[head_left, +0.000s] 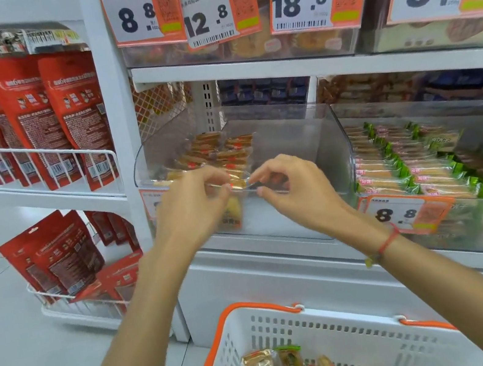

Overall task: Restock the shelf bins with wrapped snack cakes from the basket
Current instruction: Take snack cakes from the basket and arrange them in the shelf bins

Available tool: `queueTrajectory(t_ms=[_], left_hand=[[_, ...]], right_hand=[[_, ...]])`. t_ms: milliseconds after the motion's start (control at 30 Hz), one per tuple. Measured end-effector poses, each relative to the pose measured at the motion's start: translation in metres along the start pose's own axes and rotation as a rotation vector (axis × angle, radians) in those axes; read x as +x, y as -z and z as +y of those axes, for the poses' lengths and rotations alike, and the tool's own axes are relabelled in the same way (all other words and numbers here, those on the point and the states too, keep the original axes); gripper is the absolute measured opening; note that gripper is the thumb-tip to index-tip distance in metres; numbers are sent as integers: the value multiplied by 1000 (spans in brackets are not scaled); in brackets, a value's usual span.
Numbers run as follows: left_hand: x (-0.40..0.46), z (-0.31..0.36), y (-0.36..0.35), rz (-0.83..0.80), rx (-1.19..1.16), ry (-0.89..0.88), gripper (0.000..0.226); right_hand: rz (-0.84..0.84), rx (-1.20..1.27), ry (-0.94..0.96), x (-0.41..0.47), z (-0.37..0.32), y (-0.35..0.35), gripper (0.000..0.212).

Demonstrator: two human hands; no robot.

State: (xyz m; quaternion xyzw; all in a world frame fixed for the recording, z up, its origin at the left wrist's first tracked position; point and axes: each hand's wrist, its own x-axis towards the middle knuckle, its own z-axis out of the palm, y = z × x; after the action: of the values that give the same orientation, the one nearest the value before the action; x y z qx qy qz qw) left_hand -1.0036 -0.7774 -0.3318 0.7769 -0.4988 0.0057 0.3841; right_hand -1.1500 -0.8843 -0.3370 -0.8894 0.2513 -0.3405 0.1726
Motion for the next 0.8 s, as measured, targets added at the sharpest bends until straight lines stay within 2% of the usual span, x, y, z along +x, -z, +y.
queueTrajectory(t_ms=[133,200,300,367,500,533,567,667,733,800], left_hand=[[-55,-3,-24,-51,-97,50,7],[-77,-15,-41,-148,-76,103,7],[-102,-43,-70,-337,59,200,13],[-116,-64,-93,-537,186,264,24],[-153,-96,-140,-1091,325,311,42],[-164,-102,-150,-1154,356,303,45],[-175,-108,-159,-1177,392,294,47],[-205,-117,-173,-1086,566,189,44],[-218,-119,-176,-995,688,68,38],[-225,-122,-178,-925,682,49,37]], right_hand=[[-50,-57,59,-59,16,4,13],[-168,-108,22,-88,32,-4,13],[-441,-211,-72,-128,53,-25,16],[-599,-269,-142,-152,67,-44,20],[-823,-246,-252,-202,82,-90,22],[-885,-215,-271,-214,83,-101,23],[-947,-164,-292,-227,85,-115,23],[-1068,7,-372,-259,83,-149,36],[-1095,47,-429,-273,81,-163,53],[-1066,85,-495,-282,79,-170,65]])
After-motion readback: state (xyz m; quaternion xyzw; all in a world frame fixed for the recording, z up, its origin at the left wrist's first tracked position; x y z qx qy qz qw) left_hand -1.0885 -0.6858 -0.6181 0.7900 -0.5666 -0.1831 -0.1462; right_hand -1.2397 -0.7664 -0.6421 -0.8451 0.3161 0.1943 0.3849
